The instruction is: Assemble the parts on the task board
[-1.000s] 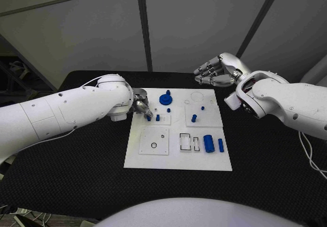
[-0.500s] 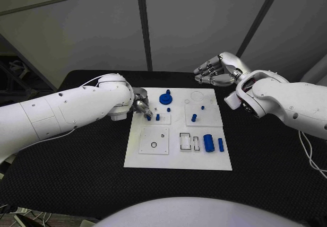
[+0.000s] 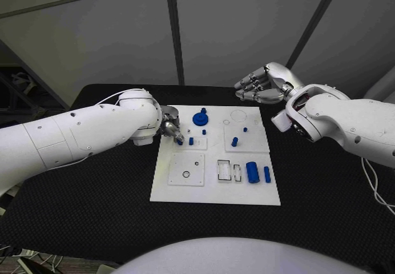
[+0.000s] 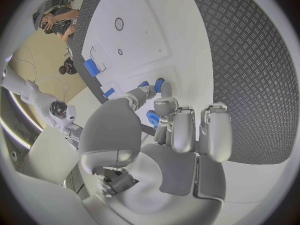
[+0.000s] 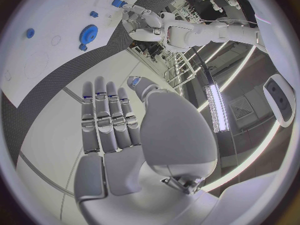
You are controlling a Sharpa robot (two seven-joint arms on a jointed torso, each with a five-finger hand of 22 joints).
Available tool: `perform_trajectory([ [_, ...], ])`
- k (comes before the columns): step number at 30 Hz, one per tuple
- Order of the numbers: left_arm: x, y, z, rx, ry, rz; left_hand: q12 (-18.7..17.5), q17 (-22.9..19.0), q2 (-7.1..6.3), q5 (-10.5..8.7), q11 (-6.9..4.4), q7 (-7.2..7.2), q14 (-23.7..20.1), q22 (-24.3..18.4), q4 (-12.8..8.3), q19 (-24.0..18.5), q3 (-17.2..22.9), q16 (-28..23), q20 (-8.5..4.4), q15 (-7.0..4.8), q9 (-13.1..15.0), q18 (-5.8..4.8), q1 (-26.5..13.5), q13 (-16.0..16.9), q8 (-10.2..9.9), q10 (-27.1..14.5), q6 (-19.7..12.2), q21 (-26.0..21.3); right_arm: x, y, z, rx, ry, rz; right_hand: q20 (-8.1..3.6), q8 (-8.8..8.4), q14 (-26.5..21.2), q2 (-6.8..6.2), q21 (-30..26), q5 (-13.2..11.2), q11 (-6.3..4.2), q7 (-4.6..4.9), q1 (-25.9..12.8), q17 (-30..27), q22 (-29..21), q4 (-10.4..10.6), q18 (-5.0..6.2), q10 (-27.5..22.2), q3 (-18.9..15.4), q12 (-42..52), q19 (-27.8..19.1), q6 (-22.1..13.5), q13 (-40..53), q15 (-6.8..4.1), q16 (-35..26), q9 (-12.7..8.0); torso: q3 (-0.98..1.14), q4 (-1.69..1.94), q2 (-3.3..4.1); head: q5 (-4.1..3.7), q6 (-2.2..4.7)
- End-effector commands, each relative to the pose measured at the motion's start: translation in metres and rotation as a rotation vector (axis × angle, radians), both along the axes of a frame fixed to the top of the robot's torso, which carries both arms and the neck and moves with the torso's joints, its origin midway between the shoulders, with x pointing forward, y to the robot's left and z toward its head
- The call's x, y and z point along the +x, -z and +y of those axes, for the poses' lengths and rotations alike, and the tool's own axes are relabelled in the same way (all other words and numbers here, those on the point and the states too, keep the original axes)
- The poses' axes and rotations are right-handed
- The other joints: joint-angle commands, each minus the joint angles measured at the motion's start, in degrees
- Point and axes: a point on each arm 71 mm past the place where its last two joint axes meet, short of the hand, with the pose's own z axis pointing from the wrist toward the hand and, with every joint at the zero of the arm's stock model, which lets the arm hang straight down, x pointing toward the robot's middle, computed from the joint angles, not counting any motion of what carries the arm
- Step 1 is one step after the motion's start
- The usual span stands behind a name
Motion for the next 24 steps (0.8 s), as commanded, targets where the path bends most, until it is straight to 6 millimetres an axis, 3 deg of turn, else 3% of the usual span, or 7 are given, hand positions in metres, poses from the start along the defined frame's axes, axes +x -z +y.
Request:
perform_trajectory([
  [1,-0.0067,0.0102,-0.0008,0.042,0.035,0.052,0.4,5.5,1.22,0.32,-0.14,-0.06,3.7,8.1,-2.9,3.3,2.7,0.2,-0.36,-0.34,0.0,-1.20,1.7,0.3,0.2,0.7,0.6,0.2,-0.0003,-0.0014,0.0013,0.001,-0.011,-0.004,0.13,-0.13,-0.2,0.31,-0.2,0.2,-0.15,-0.22,-0.2,-0.1,-0.1,-0.2,0.22,-0.2,-0.1,-0.2,0.3,-0.3,0.0,0.10,-0.1,0.0,0.00,-0.02,0.04,0.10,-0.05],
  [24,-0.0018,0.0099,-0.0004,0.026,0.005,0.025,0.5,5.5,1.86,0.46,-0.27,-0.29,3.7,7.7,-1.8,3.1,2.4,0.1,-0.36,-0.39,-0.2,-1.03,0.4,0.8,-0.1,1.1,1.3,-0.4,-0.0001,-0.0013,0.0012,0.000,-0.011,-0.003,0.14,-0.14,-0.2,0.31,-0.3,0.2,-0.13,-0.20,-0.3,-0.1,-0.1,-0.2,0.21,-0.3,-0.1,-0.2,0.4,-0.3,0.0,0.12,-0.1,0.0,0.01,-0.06,0.06,-0.05,-0.01],
])
